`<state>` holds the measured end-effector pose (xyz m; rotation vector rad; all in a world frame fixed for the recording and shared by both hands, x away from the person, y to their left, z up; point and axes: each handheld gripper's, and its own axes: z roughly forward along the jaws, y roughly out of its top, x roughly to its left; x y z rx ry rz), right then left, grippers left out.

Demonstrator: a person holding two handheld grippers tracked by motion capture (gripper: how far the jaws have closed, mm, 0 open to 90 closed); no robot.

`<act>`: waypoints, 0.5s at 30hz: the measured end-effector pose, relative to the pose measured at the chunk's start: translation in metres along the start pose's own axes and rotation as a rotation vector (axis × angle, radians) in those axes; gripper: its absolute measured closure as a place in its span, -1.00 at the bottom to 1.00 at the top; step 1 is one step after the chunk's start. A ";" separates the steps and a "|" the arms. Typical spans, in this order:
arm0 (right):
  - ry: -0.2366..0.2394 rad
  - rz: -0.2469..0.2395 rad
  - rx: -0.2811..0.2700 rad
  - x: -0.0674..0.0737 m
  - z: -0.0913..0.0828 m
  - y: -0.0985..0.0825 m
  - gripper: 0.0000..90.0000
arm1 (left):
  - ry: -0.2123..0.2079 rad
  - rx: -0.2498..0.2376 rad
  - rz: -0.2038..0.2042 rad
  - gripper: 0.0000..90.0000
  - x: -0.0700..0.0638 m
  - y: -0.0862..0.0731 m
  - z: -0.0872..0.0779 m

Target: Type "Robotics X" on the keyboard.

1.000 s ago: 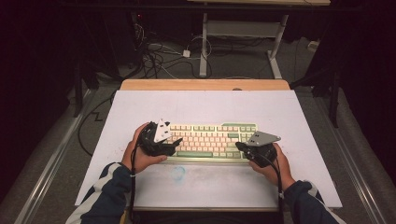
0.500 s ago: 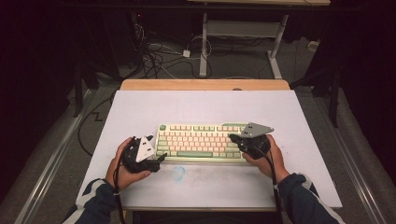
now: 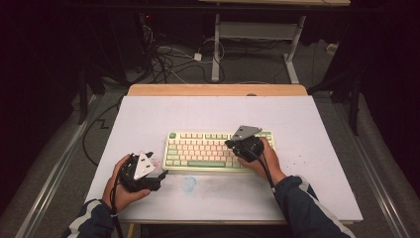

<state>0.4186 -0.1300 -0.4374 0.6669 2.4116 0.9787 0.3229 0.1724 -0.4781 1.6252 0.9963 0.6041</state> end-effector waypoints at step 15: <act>0.003 -0.020 0.057 0.005 0.017 0.003 1.00 | 0.000 0.020 0.009 -0.54 -0.001 -0.003 0.003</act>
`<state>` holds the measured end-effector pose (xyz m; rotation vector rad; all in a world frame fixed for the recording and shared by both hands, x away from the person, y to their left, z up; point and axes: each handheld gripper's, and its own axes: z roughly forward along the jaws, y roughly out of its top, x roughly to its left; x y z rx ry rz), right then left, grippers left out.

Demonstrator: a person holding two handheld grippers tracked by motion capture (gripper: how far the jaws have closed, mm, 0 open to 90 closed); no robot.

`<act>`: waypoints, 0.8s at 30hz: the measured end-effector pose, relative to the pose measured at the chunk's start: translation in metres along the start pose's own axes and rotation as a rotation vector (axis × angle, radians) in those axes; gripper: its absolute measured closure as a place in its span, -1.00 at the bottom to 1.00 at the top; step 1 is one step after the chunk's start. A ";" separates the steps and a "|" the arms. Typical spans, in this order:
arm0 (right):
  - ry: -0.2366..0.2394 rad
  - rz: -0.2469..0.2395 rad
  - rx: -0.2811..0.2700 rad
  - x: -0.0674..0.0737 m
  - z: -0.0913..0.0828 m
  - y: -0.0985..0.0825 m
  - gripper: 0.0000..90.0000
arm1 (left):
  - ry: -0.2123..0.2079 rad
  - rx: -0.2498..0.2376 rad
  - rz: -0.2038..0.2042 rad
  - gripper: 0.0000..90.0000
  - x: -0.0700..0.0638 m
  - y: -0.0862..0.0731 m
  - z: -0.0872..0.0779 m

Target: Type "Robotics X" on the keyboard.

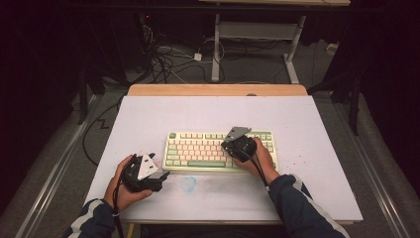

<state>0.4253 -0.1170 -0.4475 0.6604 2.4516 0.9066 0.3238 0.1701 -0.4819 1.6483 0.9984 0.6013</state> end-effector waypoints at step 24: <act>-0.075 0.102 -0.225 -0.016 -0.081 -0.028 0.65 | 0.007 0.001 0.000 -0.54 -0.001 0.000 -0.001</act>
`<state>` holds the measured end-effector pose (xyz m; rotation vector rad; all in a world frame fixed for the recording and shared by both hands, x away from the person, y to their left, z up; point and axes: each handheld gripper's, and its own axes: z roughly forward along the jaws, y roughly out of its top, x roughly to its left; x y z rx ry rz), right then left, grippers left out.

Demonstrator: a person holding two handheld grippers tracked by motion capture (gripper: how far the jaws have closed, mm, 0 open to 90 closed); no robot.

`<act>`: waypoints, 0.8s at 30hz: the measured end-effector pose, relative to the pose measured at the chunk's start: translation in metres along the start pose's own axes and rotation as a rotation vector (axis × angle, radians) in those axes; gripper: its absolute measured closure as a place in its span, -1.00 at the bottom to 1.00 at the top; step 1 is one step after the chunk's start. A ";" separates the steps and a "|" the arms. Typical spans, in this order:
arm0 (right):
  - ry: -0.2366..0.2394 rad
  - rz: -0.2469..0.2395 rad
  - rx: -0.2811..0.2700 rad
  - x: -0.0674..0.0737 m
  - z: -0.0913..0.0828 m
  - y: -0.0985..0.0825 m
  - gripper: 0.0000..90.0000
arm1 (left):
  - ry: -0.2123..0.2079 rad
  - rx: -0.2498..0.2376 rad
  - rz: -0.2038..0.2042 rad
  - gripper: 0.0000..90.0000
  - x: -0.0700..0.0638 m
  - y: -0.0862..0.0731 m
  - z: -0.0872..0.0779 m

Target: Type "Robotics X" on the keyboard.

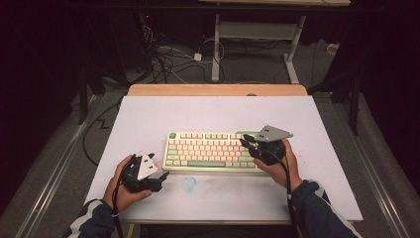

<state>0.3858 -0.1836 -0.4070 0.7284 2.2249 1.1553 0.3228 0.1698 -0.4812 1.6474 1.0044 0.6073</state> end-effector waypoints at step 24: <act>-0.147 -0.030 -0.043 0.005 -0.048 -0.040 -0.28 | 0.019 0.013 -0.002 -0.42 -0.001 0.000 0.003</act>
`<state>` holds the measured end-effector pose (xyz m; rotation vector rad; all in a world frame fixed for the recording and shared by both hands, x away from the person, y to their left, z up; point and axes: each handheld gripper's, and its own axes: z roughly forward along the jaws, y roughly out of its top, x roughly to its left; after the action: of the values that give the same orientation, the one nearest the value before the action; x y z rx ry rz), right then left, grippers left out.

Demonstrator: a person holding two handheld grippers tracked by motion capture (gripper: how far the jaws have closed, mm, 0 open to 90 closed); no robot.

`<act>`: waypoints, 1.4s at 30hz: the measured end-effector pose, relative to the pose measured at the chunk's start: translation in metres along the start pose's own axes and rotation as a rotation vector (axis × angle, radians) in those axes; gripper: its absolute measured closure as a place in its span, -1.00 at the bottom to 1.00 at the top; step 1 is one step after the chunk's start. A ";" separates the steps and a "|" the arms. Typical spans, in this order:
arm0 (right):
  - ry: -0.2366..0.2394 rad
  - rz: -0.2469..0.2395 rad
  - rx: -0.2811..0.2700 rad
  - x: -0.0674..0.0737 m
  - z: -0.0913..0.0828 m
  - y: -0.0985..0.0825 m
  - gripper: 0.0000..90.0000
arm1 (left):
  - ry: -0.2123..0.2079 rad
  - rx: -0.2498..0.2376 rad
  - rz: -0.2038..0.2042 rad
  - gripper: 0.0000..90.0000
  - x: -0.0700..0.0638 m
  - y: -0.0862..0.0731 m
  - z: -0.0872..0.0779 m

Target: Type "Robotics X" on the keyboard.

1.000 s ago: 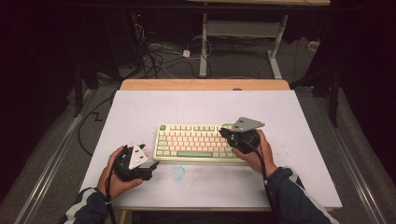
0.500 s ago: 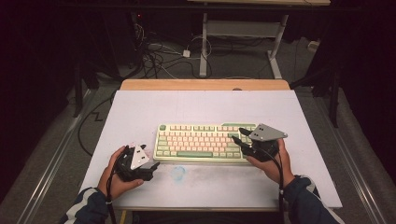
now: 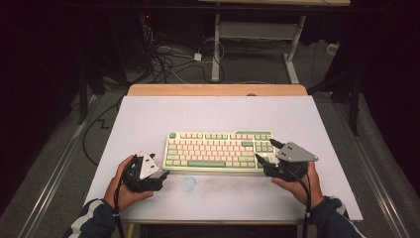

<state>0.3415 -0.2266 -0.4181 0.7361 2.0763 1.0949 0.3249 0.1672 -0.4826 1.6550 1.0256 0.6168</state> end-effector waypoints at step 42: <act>-0.035 0.035 0.043 0.012 -0.015 -0.039 -0.54 | -0.139 0.034 -0.019 0.93 -0.025 0.040 0.016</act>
<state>0.3155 -0.2441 -0.4490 0.8097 2.0699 1.0516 0.3385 0.1345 -0.4475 1.6916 0.9542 0.4667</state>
